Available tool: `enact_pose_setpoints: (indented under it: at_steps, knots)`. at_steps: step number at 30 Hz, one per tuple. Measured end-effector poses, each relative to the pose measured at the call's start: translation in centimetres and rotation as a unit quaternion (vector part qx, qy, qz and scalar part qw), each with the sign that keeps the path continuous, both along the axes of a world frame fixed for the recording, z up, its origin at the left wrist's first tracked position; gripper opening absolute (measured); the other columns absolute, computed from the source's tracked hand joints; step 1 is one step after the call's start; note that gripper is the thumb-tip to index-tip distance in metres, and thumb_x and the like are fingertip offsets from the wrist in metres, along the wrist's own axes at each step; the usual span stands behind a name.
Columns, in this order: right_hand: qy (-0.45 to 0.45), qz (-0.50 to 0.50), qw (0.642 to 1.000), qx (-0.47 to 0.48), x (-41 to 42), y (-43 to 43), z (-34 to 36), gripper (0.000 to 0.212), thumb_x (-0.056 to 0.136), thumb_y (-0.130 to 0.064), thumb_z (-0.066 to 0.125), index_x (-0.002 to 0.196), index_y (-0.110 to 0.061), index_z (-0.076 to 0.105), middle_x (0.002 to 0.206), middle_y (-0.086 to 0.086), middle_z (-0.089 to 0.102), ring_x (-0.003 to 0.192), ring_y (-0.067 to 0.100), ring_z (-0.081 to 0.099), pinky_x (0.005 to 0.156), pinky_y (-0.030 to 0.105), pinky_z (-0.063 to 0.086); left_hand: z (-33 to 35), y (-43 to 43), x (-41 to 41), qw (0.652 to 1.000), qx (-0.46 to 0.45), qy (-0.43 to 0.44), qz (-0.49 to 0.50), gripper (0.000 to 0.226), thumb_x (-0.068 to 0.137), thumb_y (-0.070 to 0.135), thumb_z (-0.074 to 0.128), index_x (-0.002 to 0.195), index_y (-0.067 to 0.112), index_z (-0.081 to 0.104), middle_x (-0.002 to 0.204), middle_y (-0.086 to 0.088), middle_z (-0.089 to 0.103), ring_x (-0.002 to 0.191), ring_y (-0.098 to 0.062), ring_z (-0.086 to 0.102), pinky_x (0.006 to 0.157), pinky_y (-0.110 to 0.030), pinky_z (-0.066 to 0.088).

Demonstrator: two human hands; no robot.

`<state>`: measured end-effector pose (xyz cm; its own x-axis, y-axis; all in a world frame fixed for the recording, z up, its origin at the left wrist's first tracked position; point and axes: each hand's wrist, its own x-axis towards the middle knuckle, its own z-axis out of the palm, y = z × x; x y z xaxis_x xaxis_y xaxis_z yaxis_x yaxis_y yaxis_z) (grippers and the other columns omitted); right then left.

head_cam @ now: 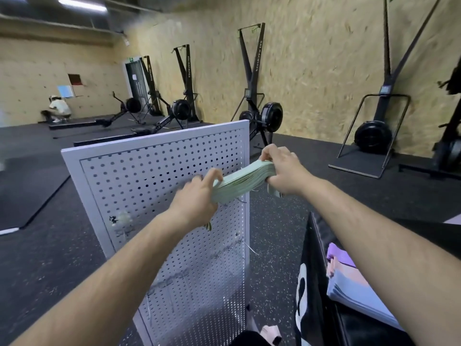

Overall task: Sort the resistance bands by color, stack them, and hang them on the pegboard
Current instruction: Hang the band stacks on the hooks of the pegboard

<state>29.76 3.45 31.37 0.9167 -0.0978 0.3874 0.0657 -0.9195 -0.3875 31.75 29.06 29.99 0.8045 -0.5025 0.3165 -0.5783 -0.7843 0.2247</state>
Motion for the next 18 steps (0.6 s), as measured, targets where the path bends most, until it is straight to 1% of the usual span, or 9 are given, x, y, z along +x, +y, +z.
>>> enact_pose_setpoints:
  at_steps: [3,7,9,11,13,14,16,17,18]
  knots:
    - [0.002,-0.004,1.000,0.027,1.6,-0.3,-1.0,0.048,0.079,-0.008,0.060,0.109,-0.037,0.039,0.115,0.003,0.043,0.105,0.029,0.041,0.089,0.040,0.034,-0.8,-0.7,1.0,1.000,0.008,-0.009,0.009,0.052,0.092,0.011,0.060,0.127,0.037,0.032,0.108,-0.007,0.051,0.090,-0.025,0.053,0.081,-0.039,0.049]
    - [0.003,-0.004,0.999,0.043,3.5,-0.4,-2.5,0.045,0.080,-0.011,0.061,0.110,-0.037,0.038,0.115,0.005,0.045,0.105,0.031,0.044,0.086,0.038,0.035,-1.5,-1.3,2.1,1.000,0.014,-0.019,0.020,0.056,0.091,0.005,0.057,0.128,0.037,0.031,0.103,-0.003,0.043,0.089,-0.024,0.050,0.077,-0.035,0.042]
    - [0.006,0.001,0.999,0.054,4.1,-0.3,-3.2,0.045,0.081,-0.011,0.060,0.109,-0.038,0.037,0.116,0.004,0.044,0.105,0.031,0.044,0.086,0.038,0.038,-1.9,-1.4,2.5,0.999,0.019,-0.040,0.032,0.056,0.090,0.005,0.057,0.126,0.037,0.030,0.102,-0.003,0.041,0.089,-0.024,0.047,0.079,-0.035,0.038]
    - [0.010,0.007,0.998,0.066,4.5,-0.1,-4.0,0.048,0.080,-0.009,0.058,0.106,-0.042,0.035,0.115,0.004,0.043,0.106,0.031,0.045,0.090,0.041,0.042,-2.4,-1.4,2.8,0.997,0.028,-0.058,0.047,0.055,0.089,0.006,0.057,0.127,0.036,0.029,0.104,-0.005,0.043,0.090,-0.024,0.044,0.083,-0.036,0.037]
    - [0.013,0.013,0.997,0.074,4.6,0.0,-4.8,0.051,0.080,-0.007,0.057,0.105,-0.044,0.033,0.114,0.004,0.043,0.106,0.031,0.046,0.092,0.044,0.046,-3.0,-1.4,2.9,0.995,0.037,-0.071,0.056,0.056,0.088,0.008,0.058,0.128,0.035,0.030,0.111,-0.007,0.048,0.096,-0.026,0.046,0.092,-0.040,0.040]
    - [0.014,0.016,0.997,0.080,4.6,0.0,-5.3,0.051,0.080,-0.005,0.056,0.105,-0.043,0.034,0.114,0.004,0.043,0.105,0.031,0.048,0.089,0.044,0.049,-3.4,-1.4,3.0,0.994,0.042,-0.078,0.059,0.056,0.088,0.009,0.059,0.128,0.035,0.031,0.115,-0.008,0.050,0.101,-0.027,0.049,0.097,-0.041,0.039]
    - [0.004,0.026,0.994,0.104,4.5,0.0,-6.4,0.049,0.082,-0.003,0.057,0.108,-0.040,0.037,0.112,0.004,0.042,0.103,0.028,0.049,0.081,0.040,0.054,-4.3,-1.4,2.9,0.993,0.041,-0.085,0.064,0.056,0.087,0.012,0.060,0.131,0.034,0.032,0.119,-0.007,0.051,0.109,-0.028,0.051,0.101,-0.042,0.037]
    - [-0.006,0.031,0.993,0.113,4.4,-0.1,-7.0,0.047,0.083,-0.002,0.058,0.109,-0.037,0.039,0.112,0.002,0.043,0.105,0.026,0.049,0.080,0.037,0.052,-4.7,-1.4,2.9,0.994,0.034,-0.088,0.064,0.055,0.088,0.015,0.060,0.132,0.034,0.033,0.120,-0.007,0.052,0.111,-0.029,0.051,0.102,-0.042,0.036]
    - [-0.019,0.035,0.993,0.115,4.3,-0.2,-7.5,0.046,0.084,-0.002,0.060,0.109,-0.035,0.041,0.112,0.000,0.044,0.107,0.024,0.047,0.085,0.037,0.050,-4.9,-1.5,2.9,0.993,0.028,-0.093,0.062,0.052,0.090,0.019,0.061,0.132,0.033,0.033,0.121,-0.008,0.053,0.112,-0.029,0.051,0.103,-0.042,0.036]
